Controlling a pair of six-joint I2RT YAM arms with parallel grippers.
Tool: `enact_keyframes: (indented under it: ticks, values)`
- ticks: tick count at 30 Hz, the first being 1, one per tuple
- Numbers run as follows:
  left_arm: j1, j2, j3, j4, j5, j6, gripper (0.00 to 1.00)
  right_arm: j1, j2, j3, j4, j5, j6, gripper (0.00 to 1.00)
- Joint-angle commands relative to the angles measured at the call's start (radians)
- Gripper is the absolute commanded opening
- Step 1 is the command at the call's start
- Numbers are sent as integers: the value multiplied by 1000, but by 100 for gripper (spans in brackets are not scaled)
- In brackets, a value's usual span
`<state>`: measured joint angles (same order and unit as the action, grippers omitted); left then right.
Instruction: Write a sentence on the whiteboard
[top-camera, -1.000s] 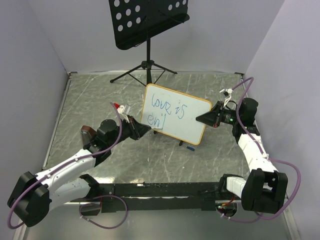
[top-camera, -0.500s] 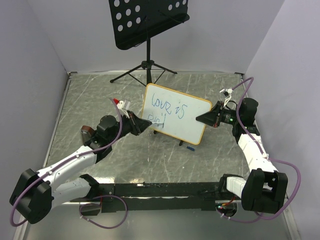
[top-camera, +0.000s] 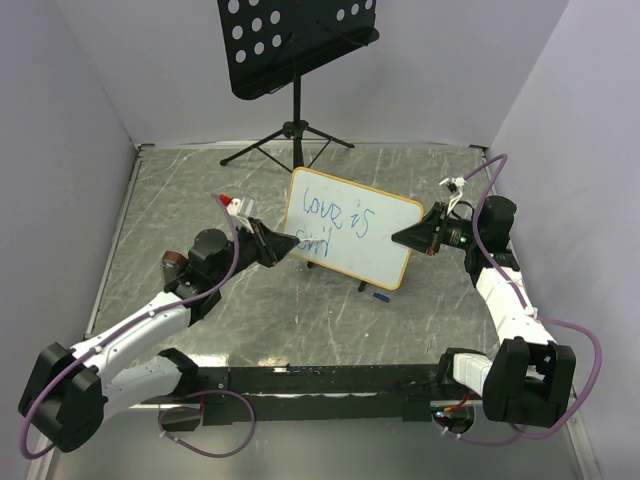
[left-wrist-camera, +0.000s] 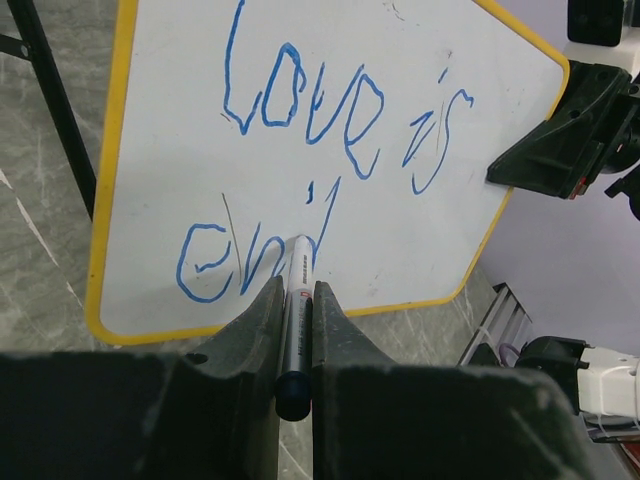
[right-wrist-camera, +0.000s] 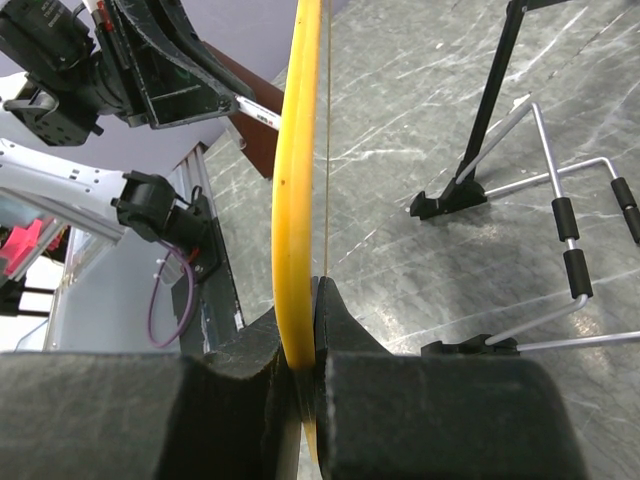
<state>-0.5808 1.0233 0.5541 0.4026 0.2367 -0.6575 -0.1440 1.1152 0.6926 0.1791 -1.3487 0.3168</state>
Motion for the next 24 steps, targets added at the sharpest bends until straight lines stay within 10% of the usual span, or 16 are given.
enact_keyframes:
  ticks: [1, 24]
  values:
    - [15, -41, -22, -13, -28, 13, 1, 6, -26, 21, 69, -95, 8, 0]
    - [19, 0, -40, -44, 81, 16, 1, 4, -26, 19, 71, -95, 11, 0]
